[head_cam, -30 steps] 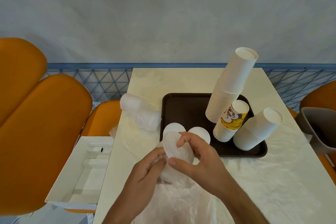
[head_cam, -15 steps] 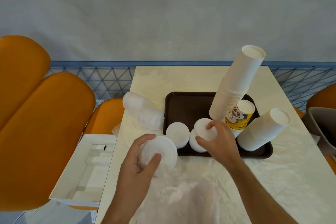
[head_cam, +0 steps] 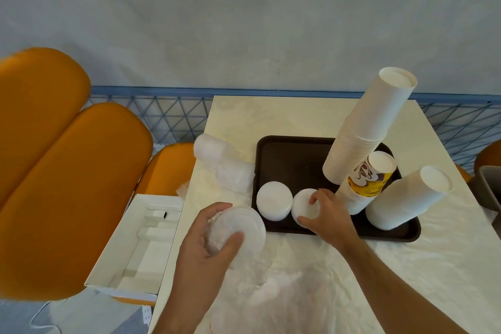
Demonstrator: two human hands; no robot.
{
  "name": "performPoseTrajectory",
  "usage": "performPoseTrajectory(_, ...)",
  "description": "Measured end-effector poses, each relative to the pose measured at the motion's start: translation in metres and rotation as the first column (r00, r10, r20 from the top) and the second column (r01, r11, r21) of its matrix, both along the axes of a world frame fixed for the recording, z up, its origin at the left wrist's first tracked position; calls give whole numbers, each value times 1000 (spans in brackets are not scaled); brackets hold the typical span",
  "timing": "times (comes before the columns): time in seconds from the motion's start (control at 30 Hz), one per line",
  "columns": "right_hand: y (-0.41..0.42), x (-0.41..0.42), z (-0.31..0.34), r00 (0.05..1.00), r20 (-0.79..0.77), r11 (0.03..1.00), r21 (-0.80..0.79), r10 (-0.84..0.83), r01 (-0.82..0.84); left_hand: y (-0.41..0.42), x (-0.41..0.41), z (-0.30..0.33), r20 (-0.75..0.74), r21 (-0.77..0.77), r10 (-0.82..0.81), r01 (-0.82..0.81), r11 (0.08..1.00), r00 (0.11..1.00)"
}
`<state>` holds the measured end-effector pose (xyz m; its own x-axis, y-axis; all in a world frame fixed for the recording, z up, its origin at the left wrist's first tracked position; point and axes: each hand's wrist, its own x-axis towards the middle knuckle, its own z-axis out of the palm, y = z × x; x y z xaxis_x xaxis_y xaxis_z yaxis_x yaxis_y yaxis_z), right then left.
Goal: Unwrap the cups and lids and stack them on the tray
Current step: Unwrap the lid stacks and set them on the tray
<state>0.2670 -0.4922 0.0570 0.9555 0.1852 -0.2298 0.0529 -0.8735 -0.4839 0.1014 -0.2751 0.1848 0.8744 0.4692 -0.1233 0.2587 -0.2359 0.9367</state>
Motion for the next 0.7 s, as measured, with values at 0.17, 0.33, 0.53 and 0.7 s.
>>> performPoseTrajectory(0.17, 0, 2, -2, 999, -6, 999, -37, 31, -32, 0, -1, 1, -21, 6, 1, -1, 1000, 1000)
performPoseTrajectory(0.33, 0, 4, -4, 998, 0, 993, -93, 69, -69, 0, -2, 2, -25, 27, -3, 4, 1000, 1000)
performPoseTrajectory(0.53, 3, -5, 28, 999, -4, 995, -95, 43, -43, -1, -4, 5, -28, 27, 11, -11, 1000, 1000)
performPoseTrajectory(0.7, 23, -36, 98, 999, -49, 896, 444, -2, 24, -6, -2, 7, -31, -10, 19, -20, 1000, 999)
